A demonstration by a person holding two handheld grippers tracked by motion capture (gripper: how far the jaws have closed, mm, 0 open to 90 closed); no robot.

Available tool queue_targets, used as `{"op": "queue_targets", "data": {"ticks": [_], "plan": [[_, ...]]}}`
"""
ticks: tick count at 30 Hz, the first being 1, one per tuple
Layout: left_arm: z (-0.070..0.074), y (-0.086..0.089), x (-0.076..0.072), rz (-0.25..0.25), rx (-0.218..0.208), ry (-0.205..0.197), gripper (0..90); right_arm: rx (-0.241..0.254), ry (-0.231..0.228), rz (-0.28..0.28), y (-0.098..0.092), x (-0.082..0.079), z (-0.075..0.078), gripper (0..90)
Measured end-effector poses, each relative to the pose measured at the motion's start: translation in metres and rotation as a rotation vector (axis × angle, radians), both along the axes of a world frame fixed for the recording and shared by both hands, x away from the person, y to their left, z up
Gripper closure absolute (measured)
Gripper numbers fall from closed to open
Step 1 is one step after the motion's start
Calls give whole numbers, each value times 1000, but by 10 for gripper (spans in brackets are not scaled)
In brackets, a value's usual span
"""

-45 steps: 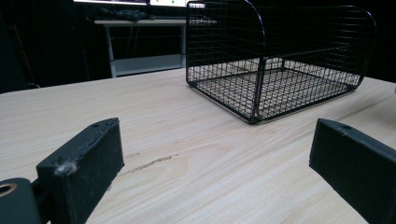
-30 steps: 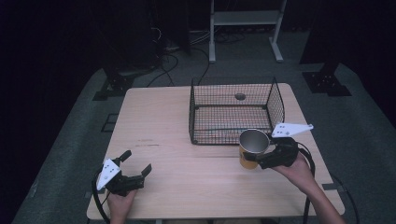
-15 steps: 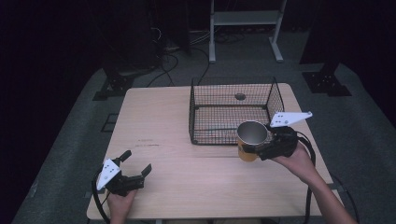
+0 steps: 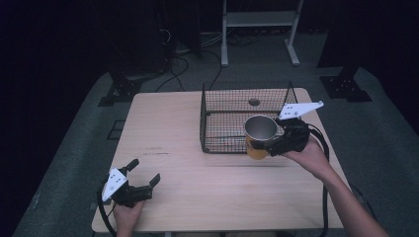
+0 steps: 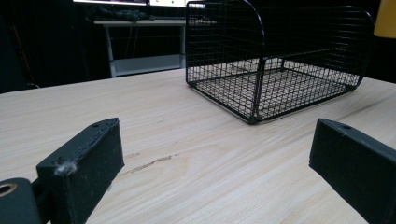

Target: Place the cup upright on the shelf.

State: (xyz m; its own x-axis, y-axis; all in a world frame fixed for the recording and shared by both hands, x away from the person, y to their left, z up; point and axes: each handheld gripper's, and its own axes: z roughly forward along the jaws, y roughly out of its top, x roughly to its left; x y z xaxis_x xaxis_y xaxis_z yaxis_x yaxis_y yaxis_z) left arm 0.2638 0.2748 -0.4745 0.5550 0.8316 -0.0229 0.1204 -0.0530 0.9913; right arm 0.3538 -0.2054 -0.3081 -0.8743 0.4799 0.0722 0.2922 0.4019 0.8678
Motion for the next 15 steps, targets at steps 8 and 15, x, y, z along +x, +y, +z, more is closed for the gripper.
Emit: {"op": "queue_targets", "data": {"ticks": [8,15], "plan": [[0,0,0,0,-2,1,23,3,21,14,8,21,14,123],[0,1,0,0,-4,0,23,-3,56,6,15,50,16,122]]}}
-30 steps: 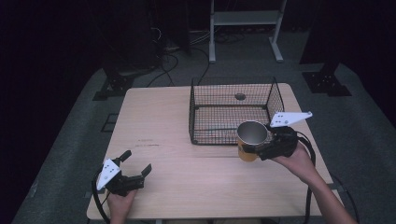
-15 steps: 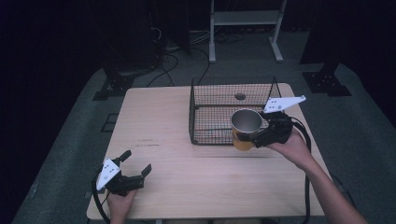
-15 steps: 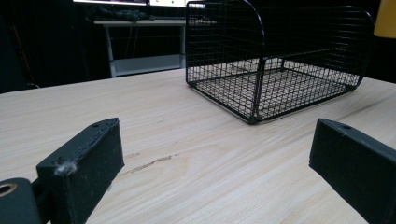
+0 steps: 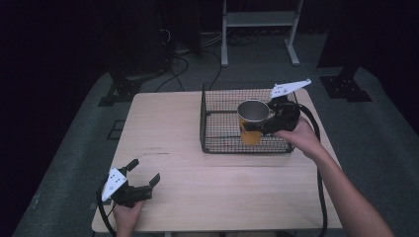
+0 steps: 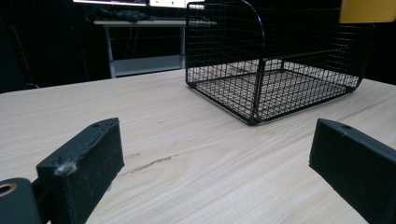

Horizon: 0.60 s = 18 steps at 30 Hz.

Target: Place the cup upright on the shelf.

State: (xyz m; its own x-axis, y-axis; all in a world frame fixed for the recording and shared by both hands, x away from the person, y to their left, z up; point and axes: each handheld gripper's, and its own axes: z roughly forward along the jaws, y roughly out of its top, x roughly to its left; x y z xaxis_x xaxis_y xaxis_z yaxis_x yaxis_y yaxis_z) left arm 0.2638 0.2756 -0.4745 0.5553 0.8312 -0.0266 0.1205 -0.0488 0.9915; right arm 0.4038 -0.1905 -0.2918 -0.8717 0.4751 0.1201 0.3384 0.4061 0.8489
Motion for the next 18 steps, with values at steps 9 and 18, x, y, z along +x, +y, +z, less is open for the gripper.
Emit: {"op": "queue_targets", "data": {"ticks": [9,18], "plan": [[0,1,0,0,-10,1,23,-20,23,-6,11,32,0,122],[0,2,0,0,-19,1,23,-60,42,-15,22,60,-7,121]]}}
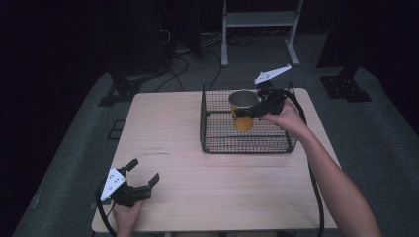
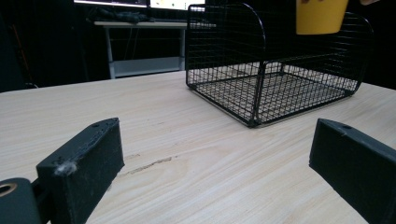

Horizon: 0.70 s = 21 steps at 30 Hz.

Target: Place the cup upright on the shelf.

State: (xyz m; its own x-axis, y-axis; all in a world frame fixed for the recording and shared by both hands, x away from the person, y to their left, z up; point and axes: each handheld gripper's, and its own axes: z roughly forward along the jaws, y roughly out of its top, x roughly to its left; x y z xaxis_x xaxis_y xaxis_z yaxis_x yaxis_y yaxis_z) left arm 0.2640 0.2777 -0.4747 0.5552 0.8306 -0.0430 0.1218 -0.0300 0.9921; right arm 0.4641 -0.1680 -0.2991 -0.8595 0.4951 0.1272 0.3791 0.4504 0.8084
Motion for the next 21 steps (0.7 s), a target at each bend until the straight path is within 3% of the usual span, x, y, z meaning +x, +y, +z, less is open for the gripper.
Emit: {"op": "queue_targets", "data": {"ticks": [12,21], "plan": [[0,1,0,-3,-7,0,23,-8,20,-7,12,31,-14,121],[0,1,0,-3,-9,-1,23,-39,48,-16,20,46,-35,121]]}}
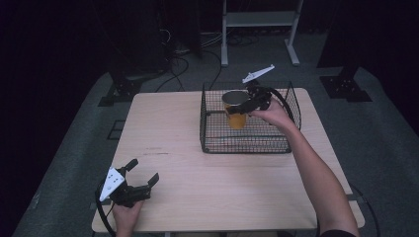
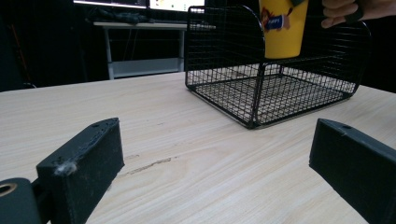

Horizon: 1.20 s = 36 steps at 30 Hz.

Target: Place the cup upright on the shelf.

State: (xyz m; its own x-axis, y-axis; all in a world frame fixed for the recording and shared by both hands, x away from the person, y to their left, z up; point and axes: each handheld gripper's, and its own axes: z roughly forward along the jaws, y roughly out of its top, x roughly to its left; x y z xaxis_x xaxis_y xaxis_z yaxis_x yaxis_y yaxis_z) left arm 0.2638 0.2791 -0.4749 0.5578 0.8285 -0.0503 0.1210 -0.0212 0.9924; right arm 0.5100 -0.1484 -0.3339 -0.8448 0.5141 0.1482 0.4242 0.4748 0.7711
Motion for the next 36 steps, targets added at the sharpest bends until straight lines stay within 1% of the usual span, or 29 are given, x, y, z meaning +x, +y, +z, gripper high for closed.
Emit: {"op": "queue_targets", "data": {"ticks": [5,7,9,11,14,17,24,26,32,34,36], "plan": [[0,0,0,0,0,0,23,6,13,-18,1,6,-10,121],[0,0,0,0,0,0,23,8,18,-27,0,9,-17,121],[0,0,0,-1,-1,0,23,-5,33,-39,-1,13,-26,121],[0,0,0,-1,-1,-1,23,-15,41,-44,-1,15,-31,121],[0,0,0,-1,-2,-1,23,-41,66,-52,0,19,-42,121],[0,0,0,-2,-2,-1,23,-64,75,-62,2,22,-49,121],[0,1,0,-3,-4,-3,23,-77,98,-67,7,27,-59,121],[0,1,0,-4,-4,-3,23,-83,97,-68,8,28,-61,121],[0,1,0,-4,-4,-3,23,-78,98,-70,9,29,-64,121],[0,1,0,-4,-4,-3,23,-64,103,-74,9,29,-66,121],[0,1,0,-3,-4,-3,23,-61,105,-76,8,30,-66,121]]}}
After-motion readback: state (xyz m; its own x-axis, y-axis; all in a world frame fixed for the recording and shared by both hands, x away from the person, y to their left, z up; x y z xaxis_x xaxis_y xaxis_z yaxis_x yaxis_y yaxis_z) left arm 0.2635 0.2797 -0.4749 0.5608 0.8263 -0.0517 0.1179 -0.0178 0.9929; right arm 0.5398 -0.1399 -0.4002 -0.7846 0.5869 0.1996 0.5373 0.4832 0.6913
